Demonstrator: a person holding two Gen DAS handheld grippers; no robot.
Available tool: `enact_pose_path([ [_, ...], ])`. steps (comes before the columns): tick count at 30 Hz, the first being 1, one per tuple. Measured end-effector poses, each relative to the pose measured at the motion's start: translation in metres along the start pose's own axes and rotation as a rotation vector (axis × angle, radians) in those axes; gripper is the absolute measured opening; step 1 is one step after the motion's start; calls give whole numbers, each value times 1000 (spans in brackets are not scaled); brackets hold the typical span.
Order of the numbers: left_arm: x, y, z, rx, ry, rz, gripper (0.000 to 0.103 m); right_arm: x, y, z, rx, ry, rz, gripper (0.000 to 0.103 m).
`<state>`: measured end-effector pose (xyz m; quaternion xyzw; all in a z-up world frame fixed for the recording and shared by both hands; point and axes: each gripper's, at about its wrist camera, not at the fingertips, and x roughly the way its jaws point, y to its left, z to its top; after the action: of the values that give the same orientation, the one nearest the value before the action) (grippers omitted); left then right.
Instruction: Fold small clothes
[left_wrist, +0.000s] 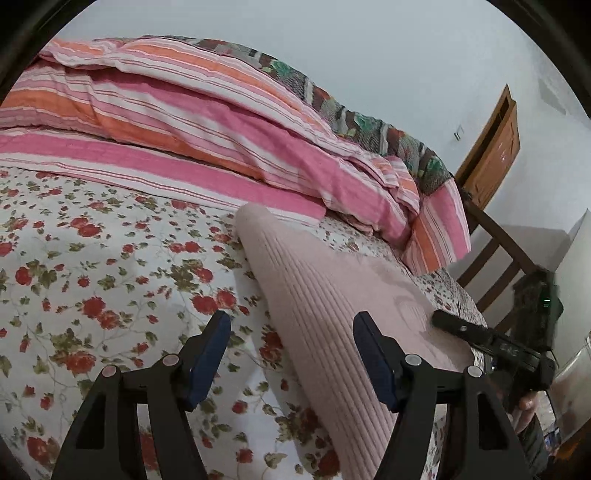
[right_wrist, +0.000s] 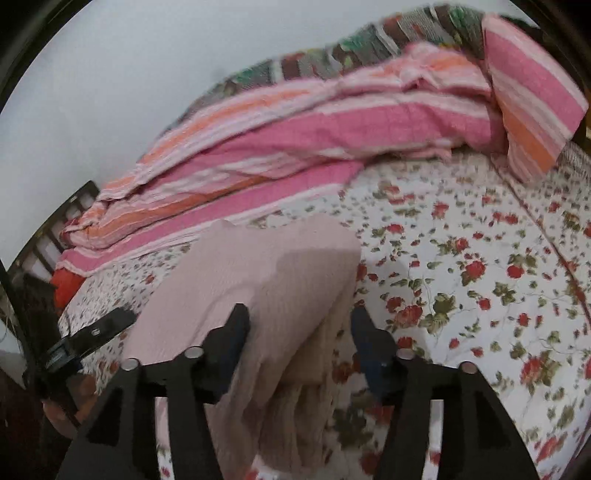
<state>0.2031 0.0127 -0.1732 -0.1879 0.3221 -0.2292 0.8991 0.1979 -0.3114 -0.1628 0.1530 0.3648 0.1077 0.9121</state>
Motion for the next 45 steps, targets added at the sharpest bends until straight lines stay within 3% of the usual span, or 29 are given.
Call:
enact_pose_path([
  [1, -1, 2, 2, -4, -6, 5, 67, 11, -5, 2, 30, 42, 19, 62],
  [4, -7, 8, 7, -1, -36, 20, 67, 38, -18, -2, 101, 146, 97, 78],
  [7, -12, 14, 12, -8, -53, 20, 67, 49, -29, -6, 143, 156, 155, 84],
  [14, -16, 25, 18, -50, -63, 7, 67, 66, -18, -4, 99, 207, 143, 91],
  [16, -18, 25, 18, -50, -67, 9, 67, 67, -15, -4, 83, 228, 151, 87],
  [17, -19, 24, 18, -48, -70, 8, 67, 67, -14, -5, 89, 237, 177, 76],
  [19, -22, 24, 18, -46, -75, 7, 67, 68, -13, -7, 110, 253, 215, 68],
  [21, -25, 24, 18, -44, -82, 6, 67, 63, -13, -7, 132, 260, 253, 46],
  [24, -32, 26, 17, -42, -94, 10, 67, 49, -13, -5, 183, 227, 289, 39],
  [30, -52, 36, 16, -35, -124, 37, 67, -10, 32, 20, 111, 64, 260, 37],
  [33, -66, 49, 17, -65, -148, 33, 67, -42, 70, 38, 15, -50, 157, 37],
  [38, -89, 69, 19, -125, -189, 15, 67, -49, 114, 50, -56, -91, -12, 37],
  [41, -97, 77, 21, -149, -208, 14, 67, -34, 124, 55, 2, -56, 12, 37],
  [45, -103, 88, 22, -186, -224, 14, 67, -9, 141, 56, 73, -18, 147, 37],
])
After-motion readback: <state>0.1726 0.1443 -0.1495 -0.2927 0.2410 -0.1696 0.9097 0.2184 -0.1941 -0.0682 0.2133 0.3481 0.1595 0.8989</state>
